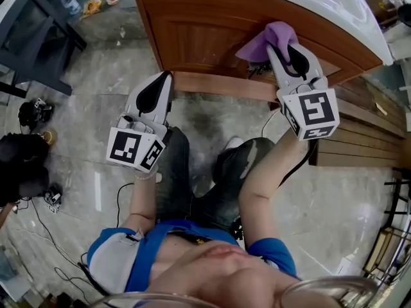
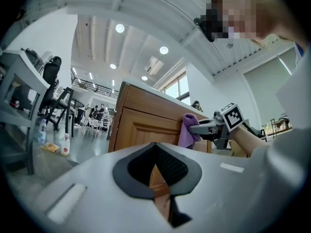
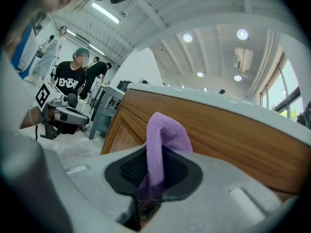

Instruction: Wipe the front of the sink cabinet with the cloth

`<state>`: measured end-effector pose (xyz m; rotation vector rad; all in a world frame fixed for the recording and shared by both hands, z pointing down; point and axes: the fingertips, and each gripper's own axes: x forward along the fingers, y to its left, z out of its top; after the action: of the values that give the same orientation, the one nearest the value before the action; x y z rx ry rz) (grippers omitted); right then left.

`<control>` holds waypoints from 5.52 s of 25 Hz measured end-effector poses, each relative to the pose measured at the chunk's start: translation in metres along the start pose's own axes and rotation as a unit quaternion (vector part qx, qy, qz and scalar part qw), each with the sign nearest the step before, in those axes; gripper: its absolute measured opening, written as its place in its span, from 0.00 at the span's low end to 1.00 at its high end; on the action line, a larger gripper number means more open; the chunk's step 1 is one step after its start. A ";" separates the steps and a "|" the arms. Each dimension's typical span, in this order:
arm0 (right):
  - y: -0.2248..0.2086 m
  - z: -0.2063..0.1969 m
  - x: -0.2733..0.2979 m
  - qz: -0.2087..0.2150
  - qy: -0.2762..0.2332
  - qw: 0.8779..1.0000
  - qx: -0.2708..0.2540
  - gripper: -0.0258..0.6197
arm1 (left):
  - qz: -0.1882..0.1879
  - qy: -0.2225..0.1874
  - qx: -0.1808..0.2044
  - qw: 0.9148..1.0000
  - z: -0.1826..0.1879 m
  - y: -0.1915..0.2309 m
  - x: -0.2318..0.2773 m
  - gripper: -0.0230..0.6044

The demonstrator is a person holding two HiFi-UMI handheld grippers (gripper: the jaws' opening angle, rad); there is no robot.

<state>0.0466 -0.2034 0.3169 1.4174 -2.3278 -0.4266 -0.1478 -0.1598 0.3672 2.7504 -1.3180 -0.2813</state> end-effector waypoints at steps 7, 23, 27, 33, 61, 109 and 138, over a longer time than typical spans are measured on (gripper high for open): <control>0.005 0.007 0.005 0.014 -0.026 0.999 0.026 0.14 | 0.001 0.017 0.003 1.000 -0.007 -0.003 -0.007 0.04; 0.077 0.049 0.059 0.099 -0.071 0.992 0.004 0.13 | 0.038 0.026 0.010 0.999 -0.012 0.010 -0.032 0.04; 0.095 0.059 0.072 0.115 -0.083 0.990 0.000 0.13 | 0.060 0.026 0.012 0.998 -0.012 0.017 -0.045 0.04; 0.118 0.074 0.087 0.135 -0.106 0.985 0.001 0.13 | 0.088 0.026 0.014 0.996 -0.011 0.025 -0.066 0.04; 0.178 0.098 0.127 0.137 -0.155 0.978 -0.008 0.13 | 0.149 0.014 0.004 0.989 -0.018 0.048 -0.097 0.04; 0.086 -0.015 0.062 0.041 0.002 0.999 -0.031 0.13 | 0.036 0.020 -0.036 0.998 -0.054 -0.013 -0.021 0.04; 0.065 -0.049 0.046 0.005 0.047 0.999 -0.009 0.13 | 0.016 0.029 -0.044 0.998 -0.059 -0.023 -0.014 0.04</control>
<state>-0.0001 -0.2187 0.3966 1.3856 -2.2502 -0.3671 -0.1271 -0.1353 0.4239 2.6431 -1.3008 -0.2482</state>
